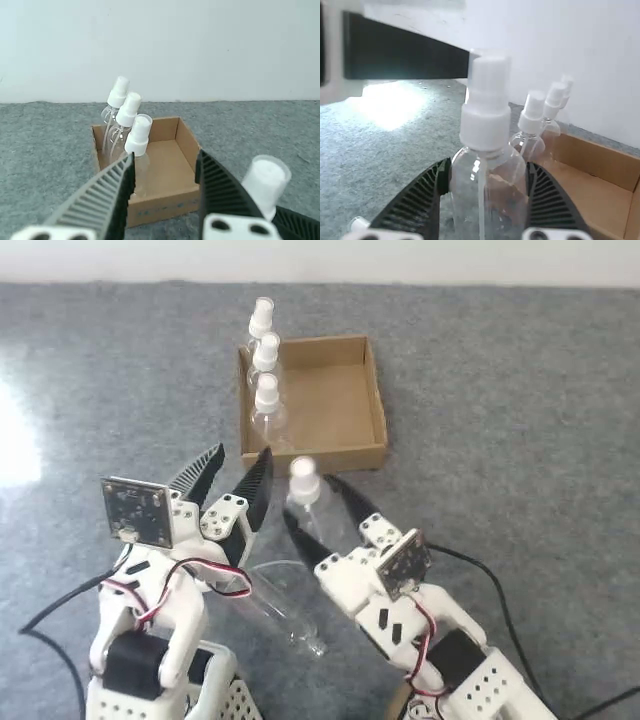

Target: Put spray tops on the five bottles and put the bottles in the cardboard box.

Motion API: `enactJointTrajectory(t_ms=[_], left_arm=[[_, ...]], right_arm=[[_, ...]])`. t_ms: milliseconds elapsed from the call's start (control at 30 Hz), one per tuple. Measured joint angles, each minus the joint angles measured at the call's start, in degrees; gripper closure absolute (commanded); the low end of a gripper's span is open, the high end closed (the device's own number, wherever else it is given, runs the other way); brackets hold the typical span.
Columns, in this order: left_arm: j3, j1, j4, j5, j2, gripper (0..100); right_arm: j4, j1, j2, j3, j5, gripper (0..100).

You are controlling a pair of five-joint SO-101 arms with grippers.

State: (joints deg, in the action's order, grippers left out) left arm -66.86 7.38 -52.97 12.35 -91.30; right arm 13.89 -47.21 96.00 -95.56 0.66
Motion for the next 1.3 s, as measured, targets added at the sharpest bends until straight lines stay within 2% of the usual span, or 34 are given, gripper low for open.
enactJointTrajectory(t_ms=[267,600,1067,1300], left_arm=[[-3.16,0.09,3.52,0.18,0.00,81],[-3.25,8.53,3.43,-4.04,-0.35,87],[-3.60,9.32,3.43,-4.13,-0.35,87],[-3.96,12.31,3.16,-5.45,-0.44,87]], right_arm=[[0.00,-2.81,0.00,0.00,0.00,89.3],[0.00,-2.73,-0.09,0.00,-0.18,89.3],[0.00,-2.73,-0.09,0.00,-0.18,89.4],[0.00,-2.73,-0.09,0.00,-0.18,89.4]])
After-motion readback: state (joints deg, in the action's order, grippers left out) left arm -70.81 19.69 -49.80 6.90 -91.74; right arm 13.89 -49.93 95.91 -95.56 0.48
